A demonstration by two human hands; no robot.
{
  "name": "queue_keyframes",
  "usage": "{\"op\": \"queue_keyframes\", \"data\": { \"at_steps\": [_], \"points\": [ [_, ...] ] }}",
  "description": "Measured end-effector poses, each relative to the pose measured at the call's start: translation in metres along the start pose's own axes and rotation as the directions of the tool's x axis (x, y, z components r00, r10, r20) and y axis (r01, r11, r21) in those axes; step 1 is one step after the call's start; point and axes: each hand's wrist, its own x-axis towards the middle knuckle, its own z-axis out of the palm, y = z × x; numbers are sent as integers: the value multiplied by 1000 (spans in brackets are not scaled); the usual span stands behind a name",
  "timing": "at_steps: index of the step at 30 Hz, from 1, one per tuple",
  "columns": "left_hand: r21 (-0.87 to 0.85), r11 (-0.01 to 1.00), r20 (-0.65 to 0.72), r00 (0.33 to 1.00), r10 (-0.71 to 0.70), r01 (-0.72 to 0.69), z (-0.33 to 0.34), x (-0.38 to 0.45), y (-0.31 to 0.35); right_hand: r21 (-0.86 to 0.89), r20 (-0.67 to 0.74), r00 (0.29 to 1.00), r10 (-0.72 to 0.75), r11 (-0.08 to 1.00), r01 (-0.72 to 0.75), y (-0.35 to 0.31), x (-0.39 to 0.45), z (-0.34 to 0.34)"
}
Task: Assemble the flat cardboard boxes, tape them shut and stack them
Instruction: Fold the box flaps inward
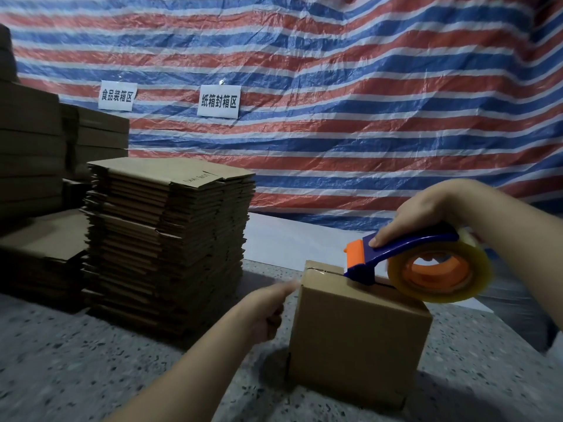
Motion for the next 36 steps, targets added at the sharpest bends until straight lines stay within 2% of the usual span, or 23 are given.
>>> {"op": "queue_keyframes", "data": {
  "at_steps": [1,3,4,5,6,8,10,12,16,21,25,30,33,35,36],
  "points": [
    [16,996,-115,990,87,-86,1,-1,5,-9,-4,1000,2,1000,-2,0,0,0],
    [115,939,-321,883,343,-323,9,-6,23,-19,-10,1000,3,1000,-3,1,2,-1],
    [204,886,-324,825,463,-416,16,-11,35,-18,-9,1000,1,1000,-1,2,2,-1],
    [293,834,-265,798,541,-468,24,-15,45,-11,-8,1000,0,1000,0,3,2,-1],
    [374,793,-182,800,571,-481,33,-16,52,0,-4,1000,1,1000,-1,3,3,-2],
    [493,764,-26,871,490,-416,47,-15,55,10,9,1000,7,1000,-7,2,4,-1],
    [534,763,49,914,402,-364,51,-11,50,-11,23,1000,9,1000,-9,0,4,-2],
    [537,759,53,913,404,-367,52,-8,48,-28,30,1000,-1,1000,2,2,3,-4],
    [579,742,36,920,390,-337,52,-7,50,42,33,999,-8,999,7,14,2,-9],
    [618,711,46,918,394,-335,52,-6,49,59,47,998,45,997,-48,69,0,-12],
    [592,735,40,923,383,-330,51,-4,49,57,66,994,88,994,-92,105,2,-4],
    [594,748,19,935,355,-296,53,-5,51,64,91,994,53,996,-59,111,12,13],
    [750,619,8,939,345,-234,55,-7,64,77,85,995,53,995,-60,107,9,15],
    [884,439,-37,910,413,-163,62,-11,73,82,88,995,50,995,-58,104,8,15],
    [932,328,-27,870,493,-157,69,-13,74,85,93,995,47,995,-55,103,8,15]
  ]
}}
